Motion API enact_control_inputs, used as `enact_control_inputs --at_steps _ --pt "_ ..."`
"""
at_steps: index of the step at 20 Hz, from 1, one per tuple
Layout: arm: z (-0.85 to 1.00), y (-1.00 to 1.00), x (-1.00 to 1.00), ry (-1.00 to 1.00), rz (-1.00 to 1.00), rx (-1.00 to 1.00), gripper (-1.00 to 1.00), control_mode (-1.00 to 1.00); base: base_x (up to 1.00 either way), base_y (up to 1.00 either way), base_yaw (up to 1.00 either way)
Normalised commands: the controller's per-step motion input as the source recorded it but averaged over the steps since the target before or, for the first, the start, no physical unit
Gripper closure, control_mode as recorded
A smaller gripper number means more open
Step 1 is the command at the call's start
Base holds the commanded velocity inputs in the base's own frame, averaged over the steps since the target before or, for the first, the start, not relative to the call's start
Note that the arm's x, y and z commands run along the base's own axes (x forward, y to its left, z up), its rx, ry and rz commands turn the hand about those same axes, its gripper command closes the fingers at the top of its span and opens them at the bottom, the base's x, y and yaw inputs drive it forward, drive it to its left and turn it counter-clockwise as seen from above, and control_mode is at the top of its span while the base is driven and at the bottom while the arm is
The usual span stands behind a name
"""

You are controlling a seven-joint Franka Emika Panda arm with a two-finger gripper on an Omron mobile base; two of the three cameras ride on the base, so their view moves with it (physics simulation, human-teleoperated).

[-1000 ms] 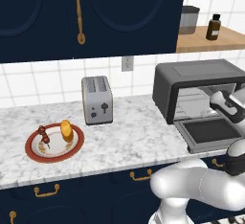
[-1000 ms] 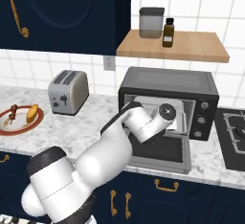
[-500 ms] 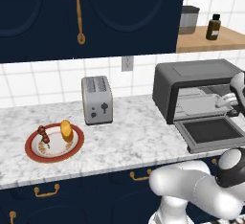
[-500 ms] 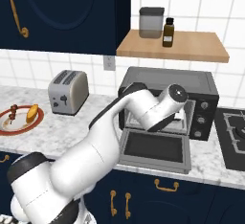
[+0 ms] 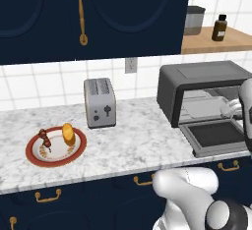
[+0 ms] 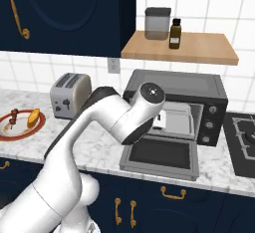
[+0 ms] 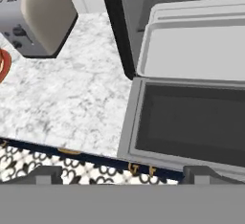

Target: Pick up the kebab skewer and baguette bread, and place them inside the toaster oven. Close the toaster oven door and start by setting the timer.

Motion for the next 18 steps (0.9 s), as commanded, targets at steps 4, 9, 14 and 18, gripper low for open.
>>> enact_control_inputs --at_steps 4,9,14,18 --pt "0.0 1.0 -0.26 0.0 0.0 -0.15 -1.0 -1.0 0.0 0.0 0.0" --pt "-0.01 1.0 -0.03 0.0 0.0 -0.17 -1.0 -1.0 0.0 0.0 0.0" --pt "-0.28 1.0 -0.62 0.02 0.05 -0.03 -1.0 -1.0 0.0 0.0 0.0" --pt "-0.03 1.0 -0.09 0.0 0.05 -0.01 -1.0 -1.0 0.0 0.0 0.0"
